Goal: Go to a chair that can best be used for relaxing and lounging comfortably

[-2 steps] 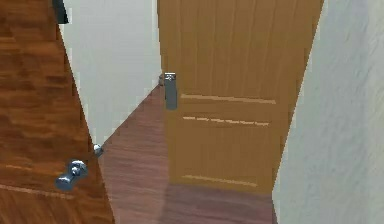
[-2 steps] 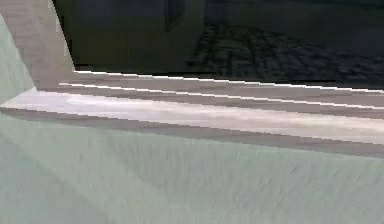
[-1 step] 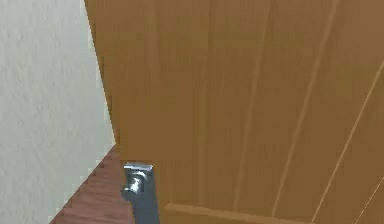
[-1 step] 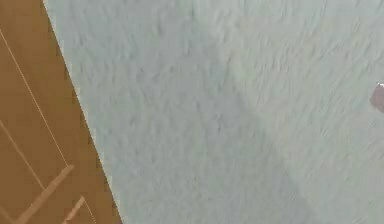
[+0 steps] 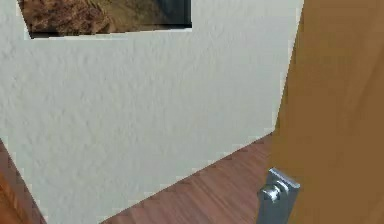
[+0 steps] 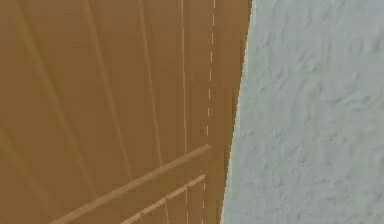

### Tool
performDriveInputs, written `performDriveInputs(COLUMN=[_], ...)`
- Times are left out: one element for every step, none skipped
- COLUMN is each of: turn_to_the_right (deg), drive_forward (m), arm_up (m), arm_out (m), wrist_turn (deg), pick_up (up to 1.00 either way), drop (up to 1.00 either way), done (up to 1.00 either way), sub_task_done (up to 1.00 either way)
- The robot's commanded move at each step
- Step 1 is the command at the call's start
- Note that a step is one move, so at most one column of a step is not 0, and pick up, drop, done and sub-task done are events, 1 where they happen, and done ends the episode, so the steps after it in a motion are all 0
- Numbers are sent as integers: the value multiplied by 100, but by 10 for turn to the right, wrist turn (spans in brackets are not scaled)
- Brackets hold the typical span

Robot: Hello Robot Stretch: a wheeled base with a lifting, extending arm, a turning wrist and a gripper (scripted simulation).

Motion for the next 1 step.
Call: performDriveInputs(turn_to_the_right=[-150], drive_forward=[0], arm_up=[0], arm_out=[0], wrist_turn=[0], pick_up=[0], drop=[0], done=[0], sub_task_done=[0])
